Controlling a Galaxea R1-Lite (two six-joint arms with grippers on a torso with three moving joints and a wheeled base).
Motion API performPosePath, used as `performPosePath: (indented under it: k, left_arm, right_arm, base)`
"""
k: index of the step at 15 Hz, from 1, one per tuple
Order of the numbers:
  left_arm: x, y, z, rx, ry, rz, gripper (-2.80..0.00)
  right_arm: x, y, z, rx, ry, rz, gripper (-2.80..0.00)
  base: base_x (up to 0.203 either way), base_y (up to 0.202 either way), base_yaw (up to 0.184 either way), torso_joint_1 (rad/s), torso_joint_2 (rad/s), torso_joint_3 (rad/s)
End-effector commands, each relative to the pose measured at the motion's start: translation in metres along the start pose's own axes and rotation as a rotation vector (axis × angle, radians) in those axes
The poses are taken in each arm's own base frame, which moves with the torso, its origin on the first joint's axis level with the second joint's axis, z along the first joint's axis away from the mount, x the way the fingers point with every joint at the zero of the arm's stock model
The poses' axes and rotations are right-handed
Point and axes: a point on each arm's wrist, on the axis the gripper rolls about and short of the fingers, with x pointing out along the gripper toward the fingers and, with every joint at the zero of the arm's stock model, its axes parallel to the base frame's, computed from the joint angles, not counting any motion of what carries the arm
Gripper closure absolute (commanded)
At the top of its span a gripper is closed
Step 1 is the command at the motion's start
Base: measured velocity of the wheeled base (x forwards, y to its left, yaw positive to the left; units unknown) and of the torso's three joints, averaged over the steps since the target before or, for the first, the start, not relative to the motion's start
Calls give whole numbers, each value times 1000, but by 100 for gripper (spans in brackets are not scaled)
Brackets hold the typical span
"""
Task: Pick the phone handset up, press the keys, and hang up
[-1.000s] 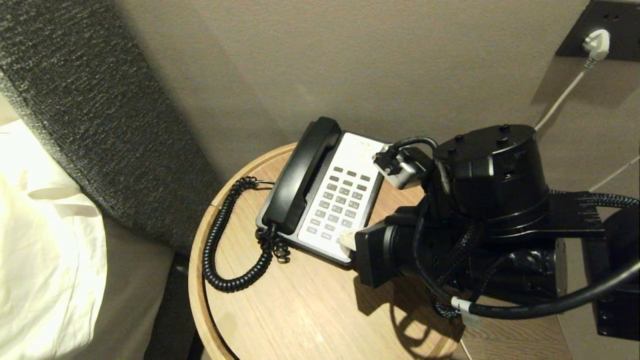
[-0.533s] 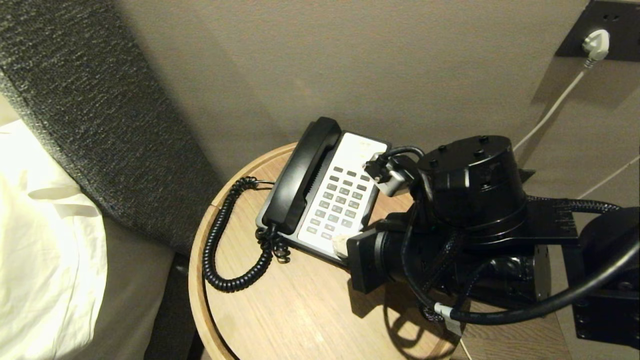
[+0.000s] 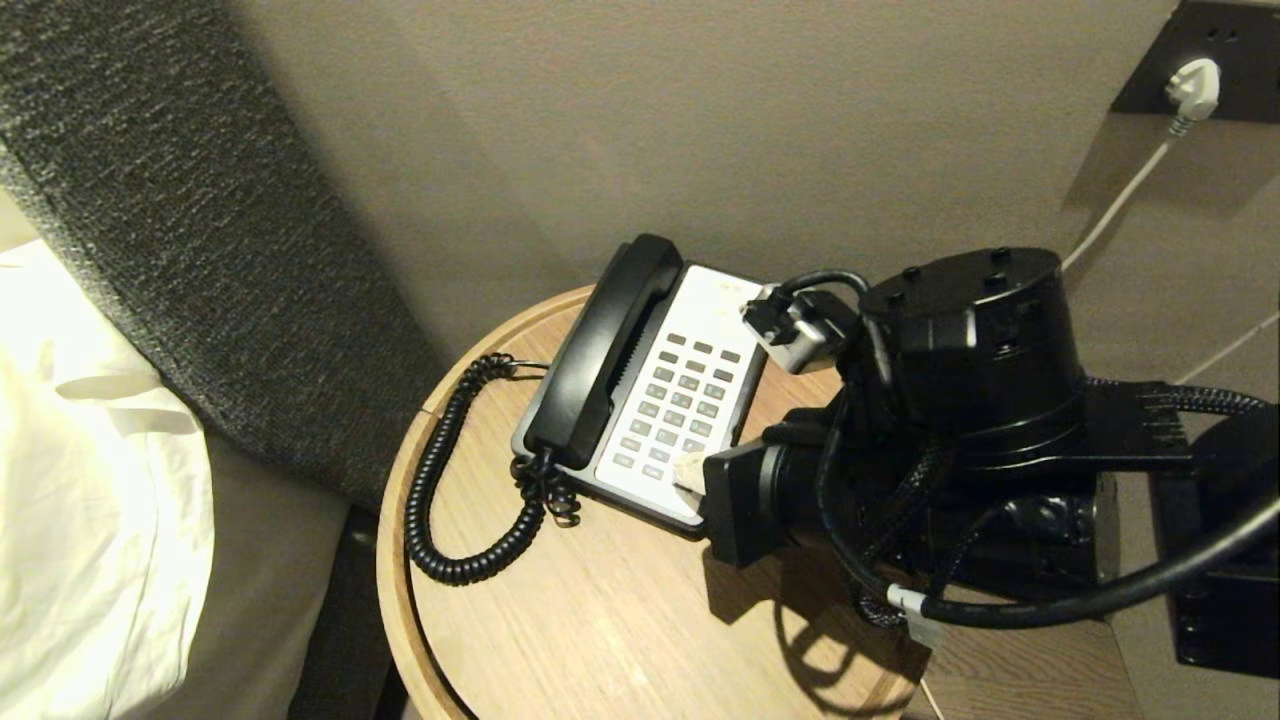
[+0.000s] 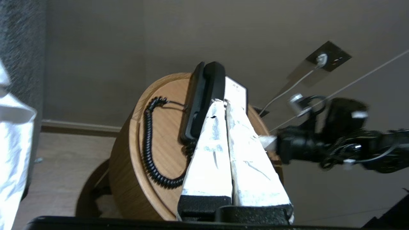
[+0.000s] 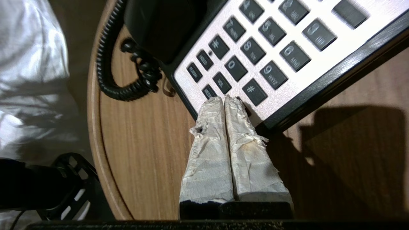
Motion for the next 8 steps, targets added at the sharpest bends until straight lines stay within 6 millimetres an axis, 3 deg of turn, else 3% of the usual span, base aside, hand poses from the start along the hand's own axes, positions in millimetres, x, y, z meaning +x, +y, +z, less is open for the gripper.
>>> performPosePath:
  k: [1, 5, 8]
  left_arm:
    - [-4, 3, -6, -1, 8, 27, 0]
    - [-1, 9, -13, 43, -45, 278, 0]
    - [-9, 20, -33, 80, -107, 556, 0]
  right_arm:
    - [-24, 2, 13, 10, -71, 28, 0]
    - [-58, 1, 25, 12, -153, 51, 0]
    - [-70, 3, 40, 20, -221, 56, 0]
  base:
    - [0, 0, 0, 0, 0, 0]
    - [0, 0, 0, 0, 0, 0]
    - [0, 0, 0, 0, 0, 0]
